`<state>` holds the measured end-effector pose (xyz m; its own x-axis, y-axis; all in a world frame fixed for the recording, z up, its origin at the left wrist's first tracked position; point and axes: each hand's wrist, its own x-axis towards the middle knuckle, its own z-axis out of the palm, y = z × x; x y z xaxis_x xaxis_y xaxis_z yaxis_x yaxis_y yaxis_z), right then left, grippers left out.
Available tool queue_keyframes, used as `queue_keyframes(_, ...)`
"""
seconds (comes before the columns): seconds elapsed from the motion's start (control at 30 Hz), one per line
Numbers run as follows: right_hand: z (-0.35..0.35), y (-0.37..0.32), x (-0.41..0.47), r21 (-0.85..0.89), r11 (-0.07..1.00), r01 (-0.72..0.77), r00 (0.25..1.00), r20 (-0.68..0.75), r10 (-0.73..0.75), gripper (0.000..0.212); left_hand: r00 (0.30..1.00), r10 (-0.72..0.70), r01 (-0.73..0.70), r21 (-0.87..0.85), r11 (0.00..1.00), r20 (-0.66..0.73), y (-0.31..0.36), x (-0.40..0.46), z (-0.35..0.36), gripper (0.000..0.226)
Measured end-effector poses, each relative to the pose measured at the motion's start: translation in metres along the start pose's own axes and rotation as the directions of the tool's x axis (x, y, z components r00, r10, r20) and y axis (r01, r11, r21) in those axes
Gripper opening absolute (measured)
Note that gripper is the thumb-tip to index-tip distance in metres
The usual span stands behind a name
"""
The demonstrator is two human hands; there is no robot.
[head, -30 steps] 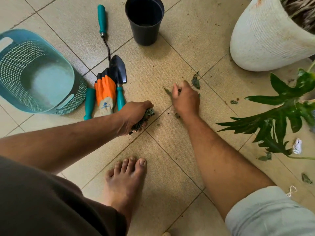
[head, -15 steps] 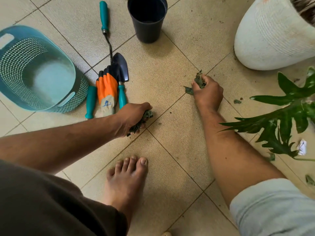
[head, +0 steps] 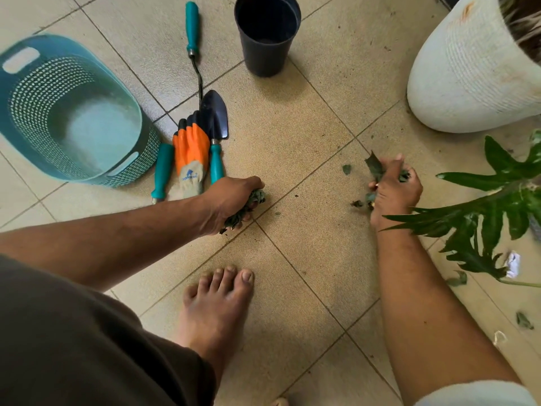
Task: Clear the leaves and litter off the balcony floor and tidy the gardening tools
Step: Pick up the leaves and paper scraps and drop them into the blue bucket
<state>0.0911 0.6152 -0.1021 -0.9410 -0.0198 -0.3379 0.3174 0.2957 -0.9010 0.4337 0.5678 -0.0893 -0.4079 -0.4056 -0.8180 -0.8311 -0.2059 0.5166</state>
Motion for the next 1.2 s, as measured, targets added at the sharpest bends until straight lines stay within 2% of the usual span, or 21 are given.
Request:
queue_keyframes(0.03,-0.004,0.000,0.002,0.008,0.999,-0.033,0.999,-0.026,0.033,0.031,1.000,-0.021,0.021,-0.117,0.993,-0.003,-0.004,0.018,-0.011,0.076)
queue_keyframes(0.1,-0.009,-0.002,0.001,0.099,0.991,-0.093,0.996,-0.001,0.093,0.025,0.998,-0.053,0.056,-0.168,0.984,0.020,0.012,0.014,-0.015,0.081)
queue_keyframes(0.13,-0.011,-0.002,0.001,0.126,0.986,-0.107,0.994,0.022,0.105,0.021,0.999,-0.032,0.028,-0.135,0.990,-0.032,0.014,0.014,-0.012,0.081)
queue_keyframes(0.23,-0.005,-0.002,-0.005,0.144,0.985,-0.092,0.993,0.087,0.080,0.017,1.000,0.015,-0.017,-0.130,0.991,-0.016,0.005,0.010,-0.009,0.074)
queue_keyframes(0.27,-0.001,-0.001,-0.005,0.137,0.987,-0.082,0.992,0.110,0.067,0.010,0.999,0.042,-0.043,-0.090,0.995,-0.013,0.002,0.010,-0.009,0.074)
queue_keyframes(0.3,0.003,0.001,-0.005,0.103,0.992,-0.066,0.991,0.127,0.053,0.007,1.000,0.030,-0.030,-0.076,0.997,-0.005,-0.002,0.012,-0.010,0.075)
queue_keyframes(0.37,0.009,0.004,-0.006,-0.100,0.994,0.044,0.986,0.166,-0.027,0.031,0.999,0.037,-0.038,-0.076,0.996,-0.016,-0.013,0.017,-0.008,0.074)
queue_keyframes(0.43,0.012,0.007,-0.011,-0.367,0.904,0.221,0.970,0.177,-0.165,0.032,0.998,0.055,-0.056,-0.073,0.996,-0.013,-0.020,0.022,-0.005,0.070)
queue_keyframes(0.5,0.017,0.013,-0.018,-0.501,0.804,0.321,0.947,0.180,-0.266,0.026,0.998,0.056,-0.057,-0.036,0.998,-0.017,-0.020,0.023,-0.006,0.069)
queue_keyframes(0.63,0.023,0.034,-0.037,-0.622,0.632,0.462,0.886,0.293,-0.359,0.044,0.997,0.070,-0.068,0.043,0.997,-0.035,-0.014,0.017,-0.010,0.074)
queue_keyframes(0.77,0.027,0.032,-0.040,-0.686,0.550,0.477,0.865,0.257,-0.430,0.029,0.995,0.099,-0.095,0.128,0.987,-0.029,-0.013,0.012,-0.015,0.073)
queue_keyframes(0.87,0.027,0.033,-0.036,-0.724,0.478,0.496,0.851,0.296,-0.434,0.017,0.996,0.092,-0.088,0.171,0.981,-0.016,-0.012,0.012,-0.015,0.073)
queue_keyframes(0.93,0.023,0.035,-0.035,-0.703,0.493,0.513,0.847,0.321,-0.424,0.017,0.994,0.109,-0.105,0.157,0.982,-0.017,-0.016,0.013,-0.015,0.073)
queue_keyframes(1.07,0.015,0.031,-0.032,-0.594,0.657,0.465,0.882,0.246,-0.402,0.018,0.994,0.106,-0.108,0.083,0.991,0.036,-0.010,0.011,-0.011,0.072)
queue_keyframes(1.13,0.016,0.029,-0.039,-0.596,0.679,0.428,0.900,0.214,-0.379,0.031,0.991,0.127,-0.129,0.068,0.989,0.035,-0.006,0.009,-0.008,0.069)
queue_keyframes(1.2,0.021,0.026,-0.058,-0.612,0.662,0.431,0.902,0.267,-0.341,0.042,0.987,0.156,-0.157,0.036,0.987,0.028,-0.004,0.006,-0.007,0.068)
